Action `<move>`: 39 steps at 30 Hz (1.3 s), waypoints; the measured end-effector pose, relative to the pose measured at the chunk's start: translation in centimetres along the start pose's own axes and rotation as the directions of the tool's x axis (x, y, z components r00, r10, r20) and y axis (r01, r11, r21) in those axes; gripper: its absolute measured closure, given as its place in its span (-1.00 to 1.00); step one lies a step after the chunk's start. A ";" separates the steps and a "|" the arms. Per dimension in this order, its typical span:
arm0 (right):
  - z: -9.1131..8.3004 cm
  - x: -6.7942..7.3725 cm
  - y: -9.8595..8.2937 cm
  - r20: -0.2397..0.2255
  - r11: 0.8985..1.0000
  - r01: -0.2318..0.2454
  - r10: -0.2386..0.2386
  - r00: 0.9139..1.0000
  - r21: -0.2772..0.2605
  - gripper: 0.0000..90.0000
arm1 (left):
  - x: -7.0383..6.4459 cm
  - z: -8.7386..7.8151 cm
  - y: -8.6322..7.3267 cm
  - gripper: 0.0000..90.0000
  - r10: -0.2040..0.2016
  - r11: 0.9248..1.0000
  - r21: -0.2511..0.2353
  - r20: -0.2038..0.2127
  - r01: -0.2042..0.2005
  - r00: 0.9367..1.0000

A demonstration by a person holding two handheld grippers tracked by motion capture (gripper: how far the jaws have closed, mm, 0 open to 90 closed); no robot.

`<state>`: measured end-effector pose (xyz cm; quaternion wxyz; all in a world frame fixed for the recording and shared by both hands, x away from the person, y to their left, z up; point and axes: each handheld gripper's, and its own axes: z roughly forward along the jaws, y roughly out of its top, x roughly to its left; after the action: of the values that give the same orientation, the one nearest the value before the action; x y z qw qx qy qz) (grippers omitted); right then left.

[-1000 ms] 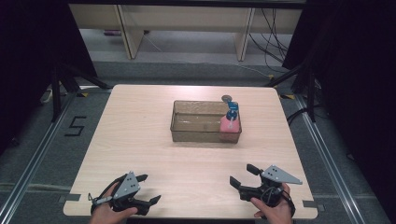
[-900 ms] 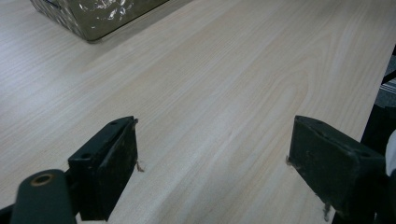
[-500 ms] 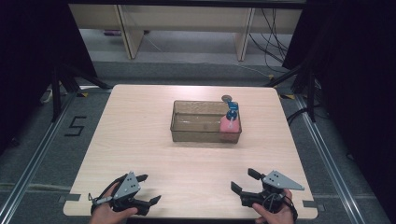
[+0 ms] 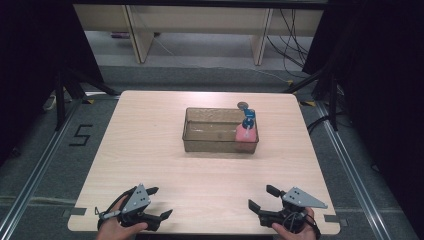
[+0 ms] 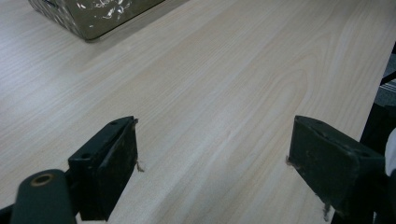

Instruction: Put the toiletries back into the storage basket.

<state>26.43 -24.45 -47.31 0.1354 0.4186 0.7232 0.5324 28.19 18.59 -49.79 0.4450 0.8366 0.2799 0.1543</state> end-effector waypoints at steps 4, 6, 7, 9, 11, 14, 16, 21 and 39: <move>0.2 -0.2 -0.2 0.002 0.999 0.042 -0.042 0.999 -0.016 -0.66 | 0.0 0.0 0.0 -0.66 0.002 1.000 -0.002 -0.006 -0.002 1.000; 0.0 0.0 -0.2 -0.010 1.000 0.025 -0.025 1.000 0.006 -0.66 | 0.0 0.0 0.0 -0.66 0.003 1.000 -0.002 -0.005 -0.003 1.000; 0.0 0.1 -0.3 -0.020 1.000 0.025 -0.025 0.999 0.000 -0.66 | 0.0 0.0 0.0 -0.66 0.003 1.000 0.000 0.000 -0.003 1.000; 0.0 0.1 -0.4 -0.012 0.999 0.043 -0.043 0.999 -0.007 -0.66 | 0.0 0.0 0.0 -0.66 -0.001 1.000 0.000 0.000 0.001 1.000; -0.3 0.6 -0.5 -0.013 1.000 -0.011 0.011 1.000 0.020 -0.65 | 0.0 0.0 0.0 -0.66 0.000 1.000 0.000 0.000 0.000 1.000; -0.3 0.4 -0.6 -0.027 1.000 0.027 -0.027 0.999 -0.001 -0.66 | -0.1 0.1 0.0 -0.66 0.002 1.000 -0.006 -0.006 -0.002 1.000; -0.2 0.4 -0.7 -0.014 1.000 0.024 -0.024 1.000 0.012 -0.66 | 0.0 0.1 0.0 -0.66 0.000 1.000 -0.001 0.000 0.000 1.000; -0.5 0.4 -0.7 -0.005 0.999 0.040 -0.040 0.999 0.022 -0.66 | -0.1 0.0 0.0 -0.66 0.002 1.000 0.003 -0.007 -0.002 1.000; -0.2 1.1 -1.4 -0.028 0.995 0.052 -0.050 0.998 0.083 -0.65 | -0.1 0.0 0.0 -0.66 0.001 1.000 0.001 -0.005 -0.001 1.000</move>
<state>25.00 -23.92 -48.21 0.1220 0.3983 0.7570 0.5035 28.11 18.52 -49.81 0.4436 0.8367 0.2806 0.1563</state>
